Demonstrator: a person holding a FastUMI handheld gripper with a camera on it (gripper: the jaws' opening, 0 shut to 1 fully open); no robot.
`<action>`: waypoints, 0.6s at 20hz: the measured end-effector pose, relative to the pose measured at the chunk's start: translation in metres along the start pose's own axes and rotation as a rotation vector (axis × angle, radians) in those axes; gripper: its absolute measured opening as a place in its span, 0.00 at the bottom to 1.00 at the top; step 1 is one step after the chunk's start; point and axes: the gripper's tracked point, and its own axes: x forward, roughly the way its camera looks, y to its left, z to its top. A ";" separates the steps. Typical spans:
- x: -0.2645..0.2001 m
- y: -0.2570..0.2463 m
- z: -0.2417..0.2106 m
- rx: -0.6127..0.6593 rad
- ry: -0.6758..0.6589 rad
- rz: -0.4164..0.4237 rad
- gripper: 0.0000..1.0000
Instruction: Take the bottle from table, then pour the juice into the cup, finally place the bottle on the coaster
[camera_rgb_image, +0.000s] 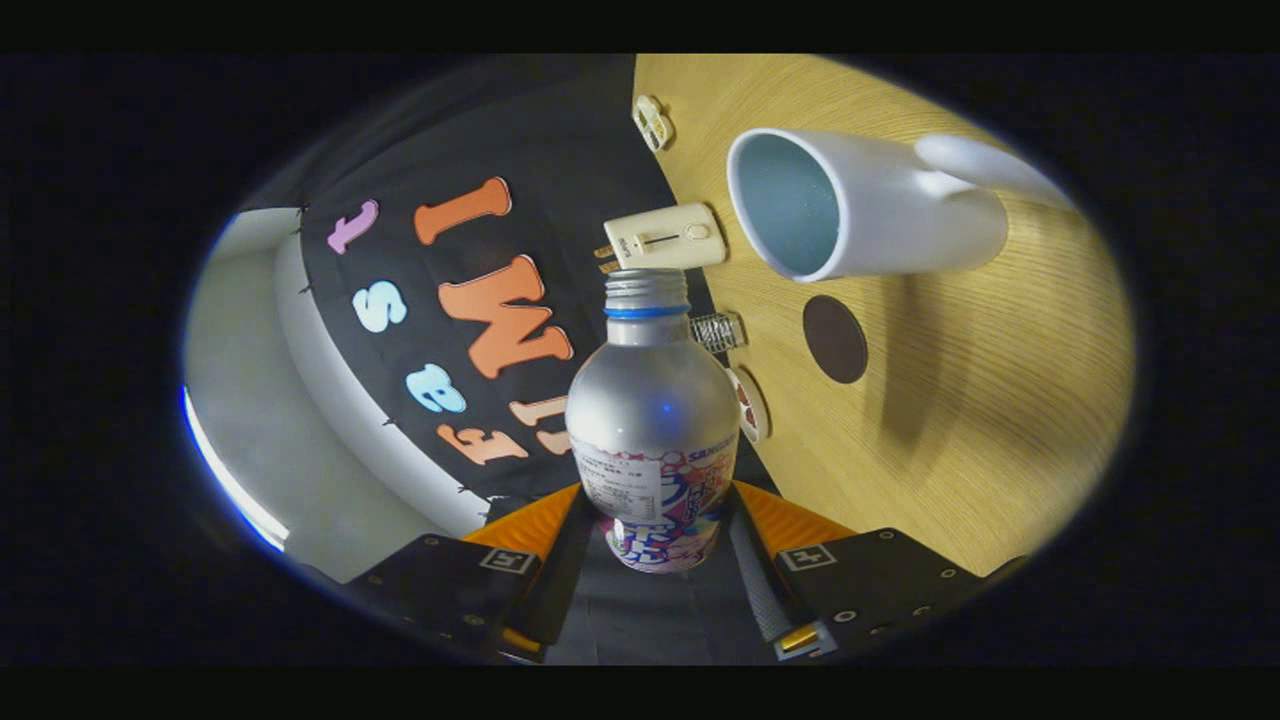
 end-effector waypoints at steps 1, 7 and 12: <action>0.000 0.000 0.000 0.003 0.000 0.003 0.73; 0.003 0.004 0.001 0.040 -0.012 0.019 0.73; 0.003 0.011 0.002 0.042 -0.024 0.039 0.73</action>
